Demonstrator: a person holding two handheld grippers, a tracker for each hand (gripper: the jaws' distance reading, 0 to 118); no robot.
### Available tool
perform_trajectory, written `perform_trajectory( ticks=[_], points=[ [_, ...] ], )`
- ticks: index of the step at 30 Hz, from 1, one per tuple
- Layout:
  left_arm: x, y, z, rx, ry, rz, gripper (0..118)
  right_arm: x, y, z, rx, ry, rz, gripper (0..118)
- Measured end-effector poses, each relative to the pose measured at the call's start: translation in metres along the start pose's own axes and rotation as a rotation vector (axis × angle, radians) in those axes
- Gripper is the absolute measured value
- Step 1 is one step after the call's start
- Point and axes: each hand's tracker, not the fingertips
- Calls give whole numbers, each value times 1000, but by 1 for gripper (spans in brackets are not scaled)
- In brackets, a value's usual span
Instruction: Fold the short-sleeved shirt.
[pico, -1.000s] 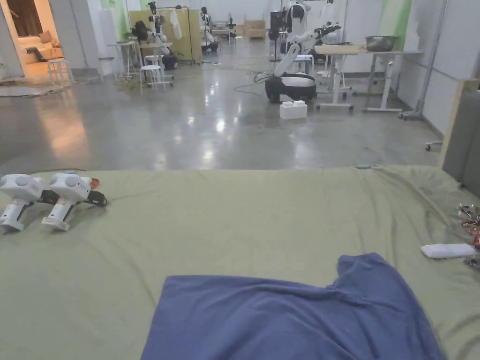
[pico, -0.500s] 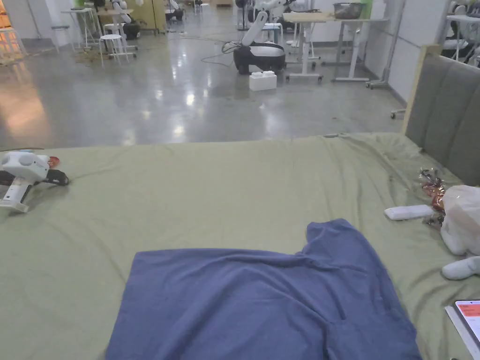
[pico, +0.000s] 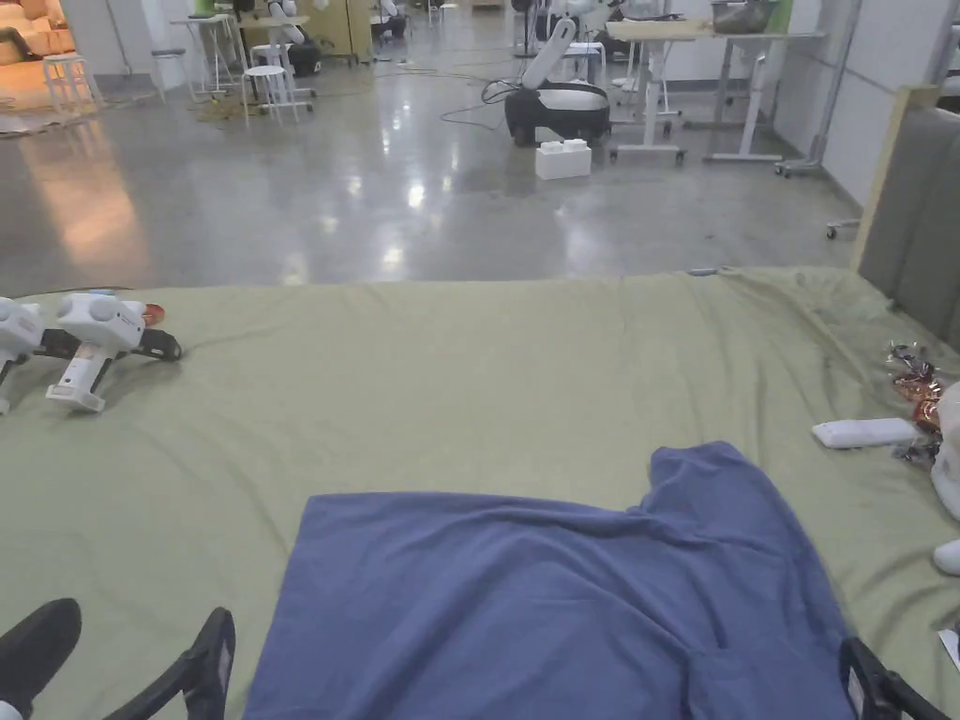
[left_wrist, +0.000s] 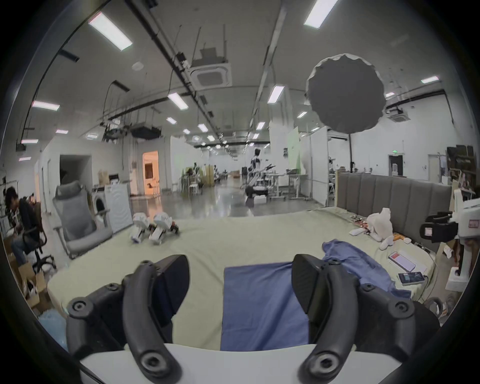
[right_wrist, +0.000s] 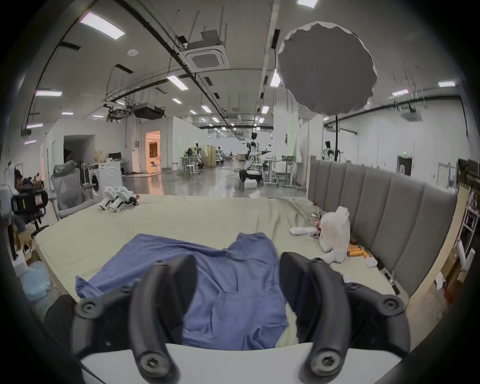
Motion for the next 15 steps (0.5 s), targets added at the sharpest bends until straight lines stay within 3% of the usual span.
perform_trajectory(
  ticks=[1, 3, 5, 6, 15],
  points=[
    [3, 3, 3, 19, -11, -2, 71, -3, 1, 1, 2, 6, 7, 52],
    [4, 6, 6, 27, -41, -1, 34, -7, 1, 2, 7, 15, 4, 26],
    [7, 8, 8, 22, -58, -1, 11, -8, 2, 1, 6, 16, 5, 1],
    [8, 7, 8, 24, -54, -4, 3, -9, 1, 2, 8, 12, -1, 1],
    [6, 7, 9, -2, -64, 1, 0, -7, 1, 3, 10, 26, -33, 0]
  ],
)
